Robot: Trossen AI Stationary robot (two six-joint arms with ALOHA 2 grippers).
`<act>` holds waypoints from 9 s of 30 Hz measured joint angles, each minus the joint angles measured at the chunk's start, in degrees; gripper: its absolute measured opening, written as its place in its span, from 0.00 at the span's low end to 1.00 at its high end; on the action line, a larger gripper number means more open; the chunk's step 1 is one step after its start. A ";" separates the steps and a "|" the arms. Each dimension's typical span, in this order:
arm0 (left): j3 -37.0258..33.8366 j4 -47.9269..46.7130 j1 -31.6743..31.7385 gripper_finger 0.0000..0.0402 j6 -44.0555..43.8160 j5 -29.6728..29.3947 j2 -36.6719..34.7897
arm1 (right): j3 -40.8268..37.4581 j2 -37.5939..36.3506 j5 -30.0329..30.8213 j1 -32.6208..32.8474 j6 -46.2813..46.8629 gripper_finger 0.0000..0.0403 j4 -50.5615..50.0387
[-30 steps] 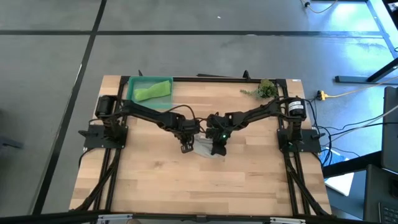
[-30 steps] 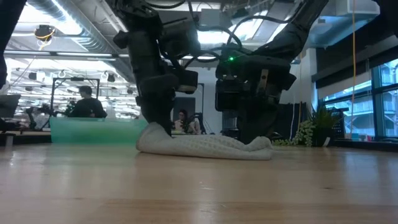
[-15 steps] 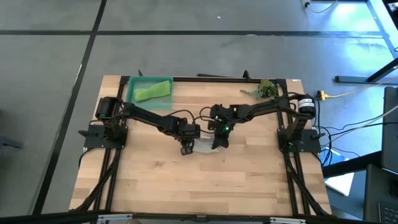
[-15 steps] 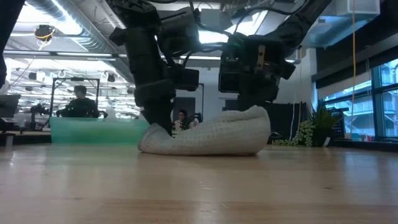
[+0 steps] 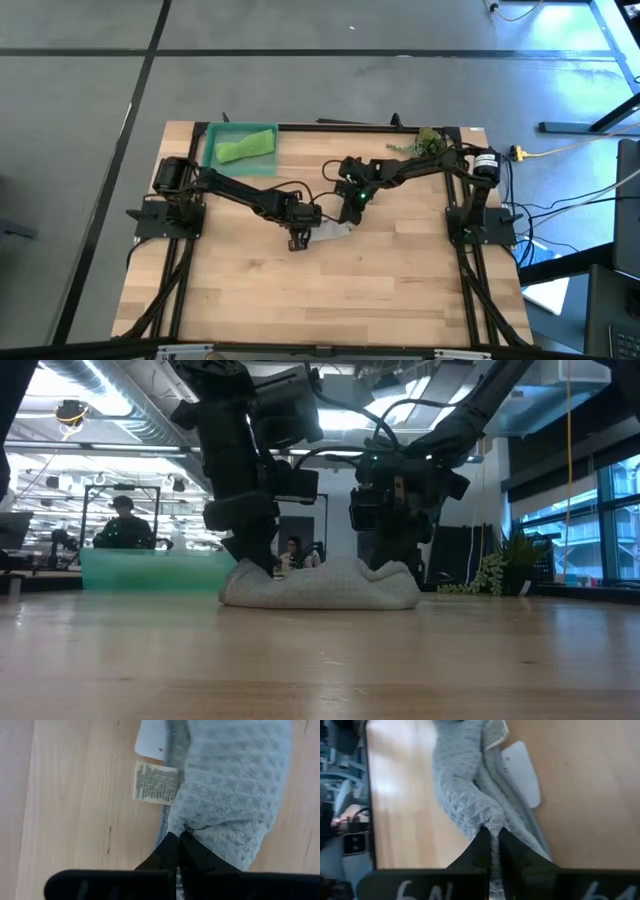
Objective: Roll microfiber towels into tight, uniform cylinder then place into a basket
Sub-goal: Roll the gray towel, then put the rolled gray towel into the light blue bin
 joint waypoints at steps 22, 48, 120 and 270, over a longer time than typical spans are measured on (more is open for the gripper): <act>0.00 -0.91 -0.07 0.00 -0.65 0.62 0.02 | -0.56 0.00 9.26 -1.39 -5.66 0.37 -0.46; -0.02 -0.95 -0.07 0.00 -3.50 0.52 0.04 | -2.74 -15.88 9.06 5.69 -17.28 0.43 -0.48; -0.04 -8.11 -6.25 0.25 -9.30 -13.52 -14.37 | -8.76 -1.22 16.74 8.03 -20.78 0.43 18.82; 0.00 3.82 -1.23 0.46 0.46 -3.25 1.70 | -8.76 -1.20 18.47 8.01 -24.99 0.43 24.57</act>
